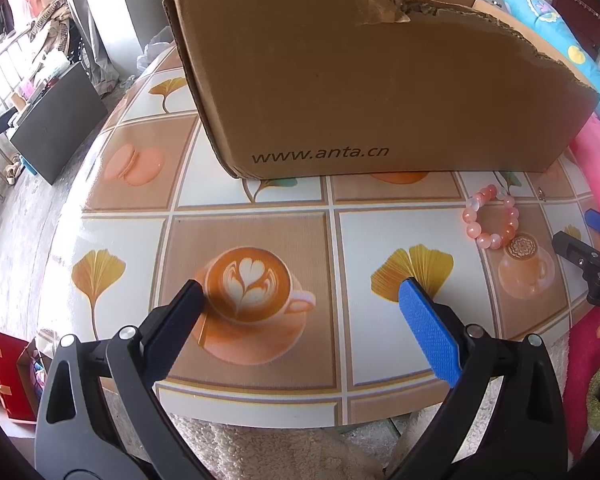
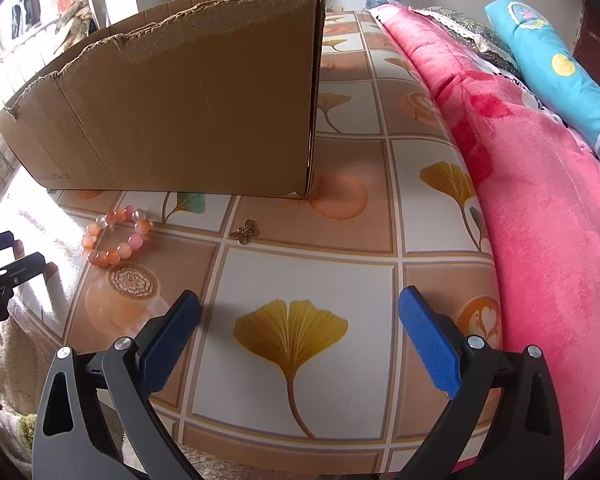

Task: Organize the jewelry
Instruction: 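Position the open right tool above the small gold charm on the table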

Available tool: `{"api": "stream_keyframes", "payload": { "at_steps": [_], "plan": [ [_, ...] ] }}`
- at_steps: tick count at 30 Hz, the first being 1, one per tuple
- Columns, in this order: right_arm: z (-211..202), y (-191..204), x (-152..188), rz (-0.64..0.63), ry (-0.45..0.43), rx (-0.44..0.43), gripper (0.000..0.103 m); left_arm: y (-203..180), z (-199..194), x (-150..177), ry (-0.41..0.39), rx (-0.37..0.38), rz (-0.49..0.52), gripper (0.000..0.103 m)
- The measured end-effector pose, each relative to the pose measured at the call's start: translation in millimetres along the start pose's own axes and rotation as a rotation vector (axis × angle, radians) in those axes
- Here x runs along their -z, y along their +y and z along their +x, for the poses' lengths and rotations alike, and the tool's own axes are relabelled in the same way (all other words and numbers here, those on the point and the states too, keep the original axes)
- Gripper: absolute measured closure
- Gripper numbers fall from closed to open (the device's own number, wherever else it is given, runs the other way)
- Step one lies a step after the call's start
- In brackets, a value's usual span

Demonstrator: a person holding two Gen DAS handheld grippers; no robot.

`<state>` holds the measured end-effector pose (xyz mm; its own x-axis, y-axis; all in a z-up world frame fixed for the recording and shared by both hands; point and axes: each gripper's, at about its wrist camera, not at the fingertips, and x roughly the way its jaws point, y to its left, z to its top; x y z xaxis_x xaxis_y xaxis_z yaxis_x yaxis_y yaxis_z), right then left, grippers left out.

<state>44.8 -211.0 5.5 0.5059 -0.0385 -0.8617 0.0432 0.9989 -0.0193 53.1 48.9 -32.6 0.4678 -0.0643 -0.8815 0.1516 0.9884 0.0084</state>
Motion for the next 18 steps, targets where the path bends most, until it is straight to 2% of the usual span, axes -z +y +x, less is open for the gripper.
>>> {"api": "stream_keyframes", "payload": {
  "at_steps": [18],
  "plan": [
    [2.6,0.3,-1.6,0.020,0.012,0.009,0.006,0.4,-1.4,1.1,0.004,-0.005,-0.010,0.008]
  ]
}}
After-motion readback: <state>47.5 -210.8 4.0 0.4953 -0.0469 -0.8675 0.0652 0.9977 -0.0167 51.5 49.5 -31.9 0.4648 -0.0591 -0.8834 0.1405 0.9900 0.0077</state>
